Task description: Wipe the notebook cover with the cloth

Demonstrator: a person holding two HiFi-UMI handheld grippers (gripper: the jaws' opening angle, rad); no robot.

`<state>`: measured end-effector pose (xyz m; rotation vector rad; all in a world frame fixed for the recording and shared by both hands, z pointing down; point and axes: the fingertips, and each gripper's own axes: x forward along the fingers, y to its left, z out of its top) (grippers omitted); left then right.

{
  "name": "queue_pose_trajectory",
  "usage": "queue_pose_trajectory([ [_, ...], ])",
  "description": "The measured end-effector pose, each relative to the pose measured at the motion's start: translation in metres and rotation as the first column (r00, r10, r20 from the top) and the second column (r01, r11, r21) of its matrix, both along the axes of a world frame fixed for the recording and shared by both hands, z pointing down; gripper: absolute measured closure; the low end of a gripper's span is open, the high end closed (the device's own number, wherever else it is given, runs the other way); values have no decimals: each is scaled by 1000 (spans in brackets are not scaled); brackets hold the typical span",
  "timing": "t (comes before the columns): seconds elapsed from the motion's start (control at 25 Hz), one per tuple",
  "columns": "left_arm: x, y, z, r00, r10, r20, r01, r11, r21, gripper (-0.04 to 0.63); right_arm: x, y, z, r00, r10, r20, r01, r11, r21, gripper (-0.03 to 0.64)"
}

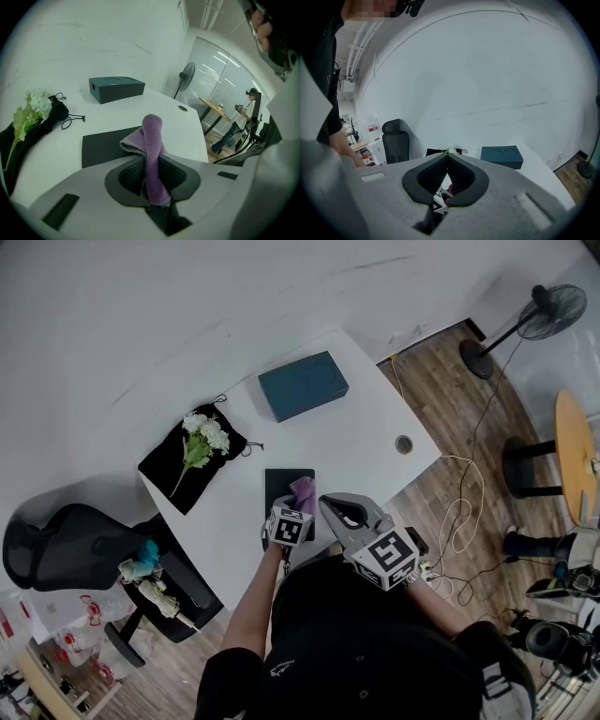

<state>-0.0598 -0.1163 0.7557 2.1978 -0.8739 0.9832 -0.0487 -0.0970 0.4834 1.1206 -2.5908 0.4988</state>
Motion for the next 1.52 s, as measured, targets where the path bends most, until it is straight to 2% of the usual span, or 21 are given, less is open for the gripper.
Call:
queue_pose_trajectory([
  [0.44, -23, -3, -2, 999, -44, 6, 44, 999, -11, 523, 0, 1, -1, 1000, 2, 5, -2, 1000, -5, 615],
  [1.52, -93, -6, -3, 984, -146, 99, 144, 989, 28, 523, -2, 7, -2, 1000, -7, 12, 7, 1000, 2, 615],
])
